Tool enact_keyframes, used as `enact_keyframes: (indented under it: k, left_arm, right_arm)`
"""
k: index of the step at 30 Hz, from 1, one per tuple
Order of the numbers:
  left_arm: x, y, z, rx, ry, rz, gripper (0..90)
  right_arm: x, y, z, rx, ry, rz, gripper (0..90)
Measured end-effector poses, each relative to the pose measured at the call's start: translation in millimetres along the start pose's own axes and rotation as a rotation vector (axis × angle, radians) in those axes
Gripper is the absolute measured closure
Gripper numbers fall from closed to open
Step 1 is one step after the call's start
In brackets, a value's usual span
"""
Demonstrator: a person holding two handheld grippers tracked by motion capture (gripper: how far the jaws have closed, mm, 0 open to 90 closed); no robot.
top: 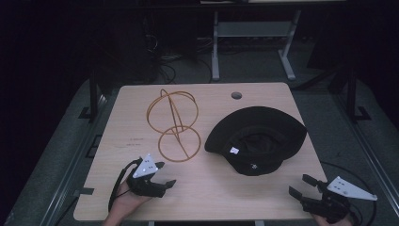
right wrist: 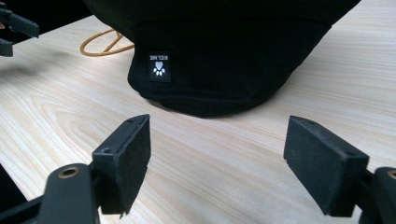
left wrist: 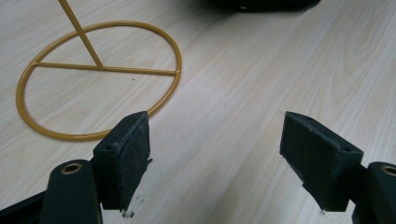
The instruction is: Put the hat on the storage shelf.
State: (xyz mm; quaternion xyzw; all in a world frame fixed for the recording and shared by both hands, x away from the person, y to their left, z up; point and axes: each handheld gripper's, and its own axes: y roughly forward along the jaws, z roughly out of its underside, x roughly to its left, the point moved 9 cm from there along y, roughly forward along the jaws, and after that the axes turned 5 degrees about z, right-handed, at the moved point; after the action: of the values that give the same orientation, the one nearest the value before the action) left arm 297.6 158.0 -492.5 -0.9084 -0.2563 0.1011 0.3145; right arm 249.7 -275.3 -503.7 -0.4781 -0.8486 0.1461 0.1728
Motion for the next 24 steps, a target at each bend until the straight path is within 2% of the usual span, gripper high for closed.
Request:
enact_keyframes:
  k: [7,13,17,24]
  left_arm:
    - [-1.3,1.8,1.4,0.019,0.003,0.006,23.2]
    - [-3.3,2.5,-1.6,0.006,-0.006,0.02,22.9]
    - [-7.3,2.1,-5.3,-0.002,0.025,0.024,22.0]
    - [-16.1,6.9,-11.3,-0.006,0.034,0.045,21.0]
  right_arm:
    - [-2.0,-0.3,0.7,0.001,0.007,-0.009,22.2]
    - [0.1,0.1,0.2,0.001,0.007,-0.012,21.9]
    - [1.4,1.3,0.1,0.006,0.001,-0.012,21.9]
    - [1.8,-0.8,-1.4,-0.012,0.014,-0.021,21.9]
